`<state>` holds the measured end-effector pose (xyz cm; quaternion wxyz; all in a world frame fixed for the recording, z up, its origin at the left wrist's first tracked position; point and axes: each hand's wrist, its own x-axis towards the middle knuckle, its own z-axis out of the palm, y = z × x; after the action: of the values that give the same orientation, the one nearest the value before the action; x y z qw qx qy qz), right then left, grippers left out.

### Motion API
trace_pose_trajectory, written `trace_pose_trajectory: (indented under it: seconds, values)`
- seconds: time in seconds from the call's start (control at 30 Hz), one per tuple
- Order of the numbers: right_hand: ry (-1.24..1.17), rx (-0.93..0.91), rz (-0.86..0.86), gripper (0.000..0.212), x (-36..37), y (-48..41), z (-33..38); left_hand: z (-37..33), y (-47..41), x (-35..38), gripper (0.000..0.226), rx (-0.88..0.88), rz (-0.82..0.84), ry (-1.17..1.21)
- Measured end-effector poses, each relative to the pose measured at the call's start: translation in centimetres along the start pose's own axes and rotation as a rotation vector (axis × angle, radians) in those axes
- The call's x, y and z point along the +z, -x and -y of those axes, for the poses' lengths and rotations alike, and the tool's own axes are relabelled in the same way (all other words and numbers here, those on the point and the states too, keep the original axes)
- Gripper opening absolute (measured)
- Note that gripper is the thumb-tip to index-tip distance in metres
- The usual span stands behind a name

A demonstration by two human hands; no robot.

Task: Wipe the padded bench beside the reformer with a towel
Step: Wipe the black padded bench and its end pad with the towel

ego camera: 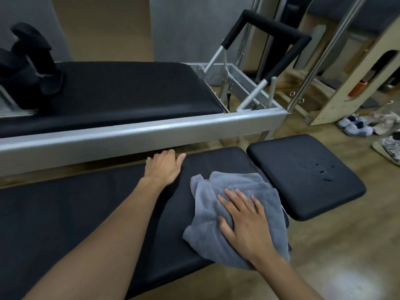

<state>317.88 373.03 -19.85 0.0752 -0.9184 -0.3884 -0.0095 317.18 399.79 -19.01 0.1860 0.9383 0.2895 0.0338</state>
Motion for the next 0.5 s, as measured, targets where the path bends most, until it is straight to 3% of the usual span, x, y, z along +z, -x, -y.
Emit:
trace_pose_trajectory:
  seconds: [0.1,0.2,0.33,0.5]
  values:
    - [0.014,-0.01,-0.041,0.053,0.3,2.0,-0.9,-1.3,-0.8,1.0,0.056,0.069,-0.006,-0.016]
    - [0.022,0.003,-0.066,0.051,0.9,0.7,-1.3,-1.1,-1.9,2.1,0.059,0.063,-0.122,-0.023]
    - [0.016,0.041,-0.081,0.051,1.2,-7.3,-1.5,-0.7,-2.8,3.4,0.054,0.058,-0.237,-0.03]
    - [0.013,0.028,-0.094,0.044,2.4,-18.1,-1.9,-0.8,-3.1,3.8,0.061,0.02,-0.202,-0.04]
